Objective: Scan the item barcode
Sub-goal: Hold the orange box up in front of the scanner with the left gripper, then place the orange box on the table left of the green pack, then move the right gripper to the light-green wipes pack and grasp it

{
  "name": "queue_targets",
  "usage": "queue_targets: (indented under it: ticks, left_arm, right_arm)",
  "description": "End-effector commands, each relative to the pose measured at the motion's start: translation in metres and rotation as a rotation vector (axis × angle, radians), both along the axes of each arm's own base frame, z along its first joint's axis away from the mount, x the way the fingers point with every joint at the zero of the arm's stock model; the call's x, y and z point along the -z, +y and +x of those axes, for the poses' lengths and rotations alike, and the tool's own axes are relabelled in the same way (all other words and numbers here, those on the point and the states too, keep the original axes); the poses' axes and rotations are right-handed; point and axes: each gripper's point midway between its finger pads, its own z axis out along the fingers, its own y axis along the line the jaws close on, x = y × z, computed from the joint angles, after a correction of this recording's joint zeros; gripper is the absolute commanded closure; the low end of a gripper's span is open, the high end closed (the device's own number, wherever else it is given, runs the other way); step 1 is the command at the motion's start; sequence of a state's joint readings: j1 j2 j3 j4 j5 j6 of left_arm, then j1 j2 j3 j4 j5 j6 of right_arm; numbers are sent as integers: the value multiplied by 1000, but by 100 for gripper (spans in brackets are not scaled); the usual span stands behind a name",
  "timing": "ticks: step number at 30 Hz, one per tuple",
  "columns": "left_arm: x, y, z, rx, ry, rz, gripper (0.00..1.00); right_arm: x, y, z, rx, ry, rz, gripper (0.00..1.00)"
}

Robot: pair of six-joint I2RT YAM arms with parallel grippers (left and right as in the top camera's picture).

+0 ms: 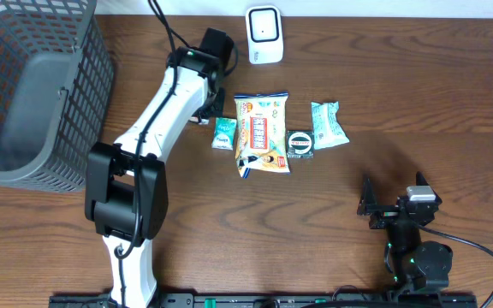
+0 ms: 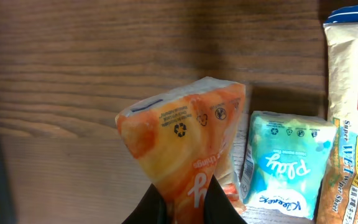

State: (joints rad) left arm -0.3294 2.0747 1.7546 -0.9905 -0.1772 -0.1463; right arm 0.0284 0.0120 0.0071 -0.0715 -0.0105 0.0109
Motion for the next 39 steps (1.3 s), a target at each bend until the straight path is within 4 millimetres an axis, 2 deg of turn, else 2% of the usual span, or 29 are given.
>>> queue_targets:
  ticks: [1,6,7,8,9,11,16,19,22,23,25,26,28,31,35,38,39]
  left_arm:
    - [13,-6,-4,-15,52,-80,92]
    - [20,-3,-11,-19,78,-71,92]
    - [22,-2,-13,-19,85,-69,88]
    - [24,-1,-16,-20,97,-65,77]
    - [26,0,-19,-21,107,-61,72]
    - [26,1,-22,-22,121,-57,50]
    - [18,6,-22,-31,118,-47,42]
    - [-9,11,-20,-42,91,-56,36]
    - [-51,17,-16,-90,13,-87,34]
    - [-70,19,-15,-112,-29,-105,29]
    - [-105,27,-19,-145,-107,-136,3]
    - [-122,31,-23,-160,-145,-150,0]
    - [-147,39,-35,-194,-190,-172,2]
    - [-179,50,-71,-220,-212,-184,2]
    - [-197,55,-101,-217,-208,-191,2]
    - [-199,60,-126,-220,-155,-172,2]
    - [-199,61,-128,-221,-150,-170,2]
  right_arm:
    - [1,0,0,1,1,-8,1]
    - [1,0,0,1,1,-8,1]
    - [1,0,0,1,1,-8,1]
    - [1,0,0,1,1,-8,1]
    - [1,0,0,1,1,-8,1]
    - [1,0,0,1,1,-8,1]
    - [1,0,0,1,1,-8,1]
    - [1,0,0,1,1,-8,1]
    - [1,0,0,1,1,-8,1]
    - [1,0,0,1,1,-8,1]
    - [1,0,0,1,1,-8,1]
    - [1,0,0,1,1,-8,1]
    - [1,0,0,1,1,-8,1]
    - [1,0,0,1,1,-8,1]
    - [1,0,0,1,1,-8,1]
    - [1,0,0,1,1,-8,1]
    - [1,0,0,1,1,-8,1]
